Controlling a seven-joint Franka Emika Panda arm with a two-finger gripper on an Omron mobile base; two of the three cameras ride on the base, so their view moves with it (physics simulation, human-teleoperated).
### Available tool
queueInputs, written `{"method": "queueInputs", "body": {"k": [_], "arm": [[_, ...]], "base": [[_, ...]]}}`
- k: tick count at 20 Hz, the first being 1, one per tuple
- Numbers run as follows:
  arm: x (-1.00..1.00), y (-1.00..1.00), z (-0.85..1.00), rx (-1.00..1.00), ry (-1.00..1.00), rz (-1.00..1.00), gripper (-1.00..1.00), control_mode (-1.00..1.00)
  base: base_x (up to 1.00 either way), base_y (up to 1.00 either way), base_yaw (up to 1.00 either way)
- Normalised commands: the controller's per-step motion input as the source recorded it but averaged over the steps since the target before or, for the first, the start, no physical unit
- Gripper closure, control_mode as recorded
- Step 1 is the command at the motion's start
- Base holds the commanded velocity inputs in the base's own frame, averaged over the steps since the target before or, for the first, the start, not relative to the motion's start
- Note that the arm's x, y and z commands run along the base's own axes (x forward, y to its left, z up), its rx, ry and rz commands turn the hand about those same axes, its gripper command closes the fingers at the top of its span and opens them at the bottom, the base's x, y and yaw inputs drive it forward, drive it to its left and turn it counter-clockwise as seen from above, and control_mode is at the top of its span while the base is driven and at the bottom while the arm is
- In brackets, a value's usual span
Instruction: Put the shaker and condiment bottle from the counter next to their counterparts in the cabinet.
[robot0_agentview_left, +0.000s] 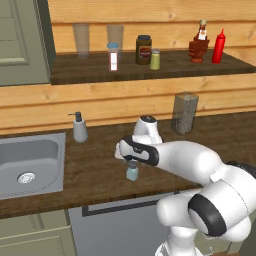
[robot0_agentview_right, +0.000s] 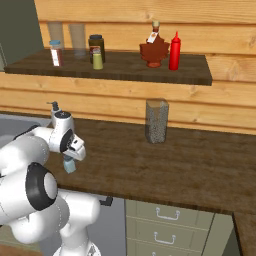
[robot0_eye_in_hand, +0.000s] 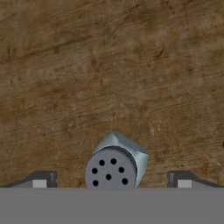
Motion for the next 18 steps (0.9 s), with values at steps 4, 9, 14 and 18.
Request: {"method": "queueInputs", "body": {"k": [4, 9, 14, 18], "arm": [[0.00, 0.01, -0.07, 0.00, 0.01, 0.00, -1.00, -1.00], [0.00, 0.00, -0.21, 0.00, 0.04, 0.00, -1.00, -1.00], [0.00, 0.01, -0.12, 0.00, 0.02, 0.00, -1.00, -1.00], [0.00, 0.00, -0.11, 0.00, 0.05, 0.00, -1.00, -1.00]], "base": [[0.00, 0.00, 0.00], [0.00, 0.00, 0.00], [0.00, 0.00, 0.00], [0.00, 0.00, 0.00]]}}
